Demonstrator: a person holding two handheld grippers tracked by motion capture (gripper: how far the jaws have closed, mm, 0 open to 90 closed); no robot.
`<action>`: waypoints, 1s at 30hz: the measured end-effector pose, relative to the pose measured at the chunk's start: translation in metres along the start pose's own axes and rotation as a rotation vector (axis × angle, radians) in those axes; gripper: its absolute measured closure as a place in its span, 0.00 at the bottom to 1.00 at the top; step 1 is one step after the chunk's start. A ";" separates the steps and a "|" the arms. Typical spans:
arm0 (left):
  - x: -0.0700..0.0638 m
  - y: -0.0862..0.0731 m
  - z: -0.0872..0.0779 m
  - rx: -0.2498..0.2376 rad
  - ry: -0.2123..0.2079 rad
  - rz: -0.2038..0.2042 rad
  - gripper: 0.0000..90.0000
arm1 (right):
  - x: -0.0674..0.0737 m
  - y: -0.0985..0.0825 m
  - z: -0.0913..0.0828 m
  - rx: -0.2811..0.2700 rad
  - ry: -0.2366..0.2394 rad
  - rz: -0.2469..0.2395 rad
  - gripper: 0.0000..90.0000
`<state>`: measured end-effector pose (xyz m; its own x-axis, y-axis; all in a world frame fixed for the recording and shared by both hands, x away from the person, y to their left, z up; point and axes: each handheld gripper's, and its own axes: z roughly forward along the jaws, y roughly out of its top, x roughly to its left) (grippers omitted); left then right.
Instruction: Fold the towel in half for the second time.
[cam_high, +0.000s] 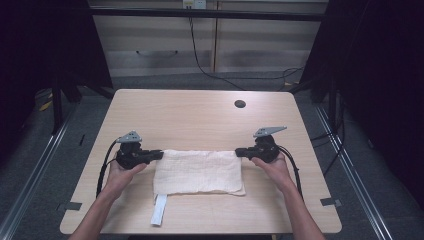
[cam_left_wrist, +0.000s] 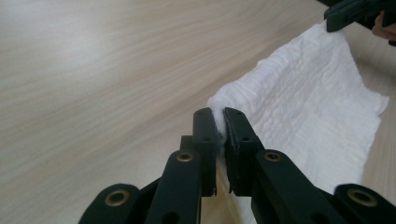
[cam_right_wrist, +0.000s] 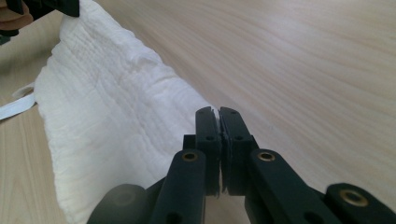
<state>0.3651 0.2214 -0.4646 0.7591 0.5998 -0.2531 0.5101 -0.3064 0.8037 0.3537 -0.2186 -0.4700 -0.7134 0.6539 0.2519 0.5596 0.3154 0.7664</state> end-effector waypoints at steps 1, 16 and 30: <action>0.000 0.003 -0.001 -0.008 0.006 -0.006 0.94 | -0.001 0.002 -0.001 -0.005 -0.003 -0.006 0.98; 0.008 0.003 0.001 -0.001 0.044 0.025 0.93 | -0.013 0.011 0.010 -0.047 -0.021 0.020 0.98; 0.008 -0.011 0.002 0.018 0.060 -0.002 0.94 | 0.010 0.007 0.002 -0.060 0.022 -0.045 0.97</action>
<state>0.3663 0.2276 -0.4768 0.7325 0.6437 -0.2216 0.5191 -0.3176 0.7935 0.3511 -0.2084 -0.4627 -0.7468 0.6244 0.2289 0.5010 0.3019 0.8111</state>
